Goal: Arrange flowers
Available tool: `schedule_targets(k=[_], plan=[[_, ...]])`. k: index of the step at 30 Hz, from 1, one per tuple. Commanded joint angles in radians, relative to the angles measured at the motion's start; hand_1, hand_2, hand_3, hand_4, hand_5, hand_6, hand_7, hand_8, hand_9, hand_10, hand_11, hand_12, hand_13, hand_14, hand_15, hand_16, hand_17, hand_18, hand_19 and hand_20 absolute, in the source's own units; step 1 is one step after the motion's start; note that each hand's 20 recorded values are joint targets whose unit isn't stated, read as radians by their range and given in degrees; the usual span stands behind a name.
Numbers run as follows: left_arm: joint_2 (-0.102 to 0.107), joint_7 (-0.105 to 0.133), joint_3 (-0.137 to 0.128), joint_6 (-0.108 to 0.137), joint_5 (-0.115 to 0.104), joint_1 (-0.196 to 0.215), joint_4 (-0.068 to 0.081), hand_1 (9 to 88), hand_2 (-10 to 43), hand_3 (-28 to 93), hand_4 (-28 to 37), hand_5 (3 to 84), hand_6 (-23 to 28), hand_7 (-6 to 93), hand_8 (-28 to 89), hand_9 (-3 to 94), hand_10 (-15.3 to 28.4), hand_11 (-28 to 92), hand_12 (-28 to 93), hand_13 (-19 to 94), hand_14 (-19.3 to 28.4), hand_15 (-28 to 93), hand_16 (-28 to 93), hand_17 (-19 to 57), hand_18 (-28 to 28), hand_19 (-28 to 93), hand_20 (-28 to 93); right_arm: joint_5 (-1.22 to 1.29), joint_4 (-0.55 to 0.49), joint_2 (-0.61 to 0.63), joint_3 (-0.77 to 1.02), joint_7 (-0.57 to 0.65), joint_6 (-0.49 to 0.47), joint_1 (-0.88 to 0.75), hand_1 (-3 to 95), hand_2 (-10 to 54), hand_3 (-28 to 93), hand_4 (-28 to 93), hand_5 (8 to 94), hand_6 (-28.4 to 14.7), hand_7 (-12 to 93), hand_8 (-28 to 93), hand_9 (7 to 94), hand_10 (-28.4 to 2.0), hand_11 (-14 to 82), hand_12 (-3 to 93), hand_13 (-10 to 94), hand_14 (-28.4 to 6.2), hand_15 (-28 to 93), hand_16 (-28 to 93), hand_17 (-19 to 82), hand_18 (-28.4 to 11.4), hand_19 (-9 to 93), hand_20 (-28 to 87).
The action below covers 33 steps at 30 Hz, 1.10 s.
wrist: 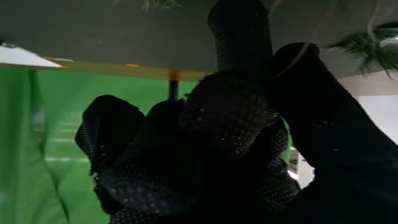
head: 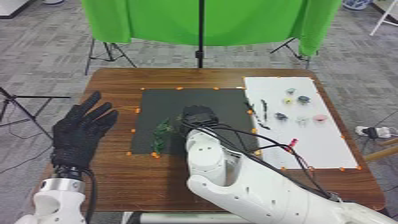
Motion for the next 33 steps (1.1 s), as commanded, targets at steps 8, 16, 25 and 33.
schedule_targets(k=[8, 16, 25, 33], plan=[[-0.004, -0.013, 0.011, -0.016, 0.007, -0.002, 0.012, 20.9, 10.3, 79, -28.3, 37.2, 9.7, 11.4, -9, 33.7, 20.3, 25, 10, 24, 27.0, 50, -10, -10.2, 24.4, 54, 8, -0.011, 0.0, -0.017, -0.006, 0.015, -0.017, 0.014, 35.9, 5.0, 72, -26, 93.7, 1.0, 36, -17, 93.7, -11.9, 58.4, 12.1, 94, -10.9, 73, 17, 58, -27.2, 93, 68], [-0.007, -0.012, 0.006, -0.013, 0.008, 0.008, 0.008, 20.9, 10.3, 79, -28.3, 37.2, 9.7, 11.3, -9, 33.7, 20.3, 25, 10, 24, 27.0, 50, -10, -10.2, 24.3, 54, 8, -0.018, -0.012, -0.016, 0.004, 0.012, -0.063, -0.001, 35.1, 0.3, 73, -25, 93.7, 0.7, 36, -16, 93.7, -11.7, 57.9, 12.4, 94, -10.7, 73, 17, 58, -27.1, 93, 68], [-0.014, 0.033, 0.009, -0.004, -0.012, 0.04, 0.005, 20.7, 10.6, 79, -28.3, 37.3, 9.7, 11.2, -9, 33.7, 20.3, 25, 10, 24, 27.0, 50, -10, -10.2, 24.4, 54, 8, -0.07, -0.1, 0.024, 0.123, -0.045, -0.008, -0.068, 34.2, -0.6, 73, -26, 93.7, 0.6, 35, -16, 93.7, -11.5, 57.5, 12.6, 93, -10.6, 73, 18, 58, -27.1, 93, 68], [-0.02, 0.044, -0.019, 0.008, -0.011, 0.057, 0.001, 20.4, 10.7, 79, -28.3, 37.3, 9.8, 11.2, -9, 33.7, 20.4, 25, 10, 24, 27.1, 50, -10, -10.3, 24.4, 54, 8, 0.046, -0.241, 0.201, 0.37, 0.017, 0.08, -0.128, 33.8, -1.4, 73, -25, 93.7, -0.8, 24, -14, 93.7, -11.9, 50.3, 15.5, 89, -11.7, 73, 17, 54, -27.3, 93, 65]])
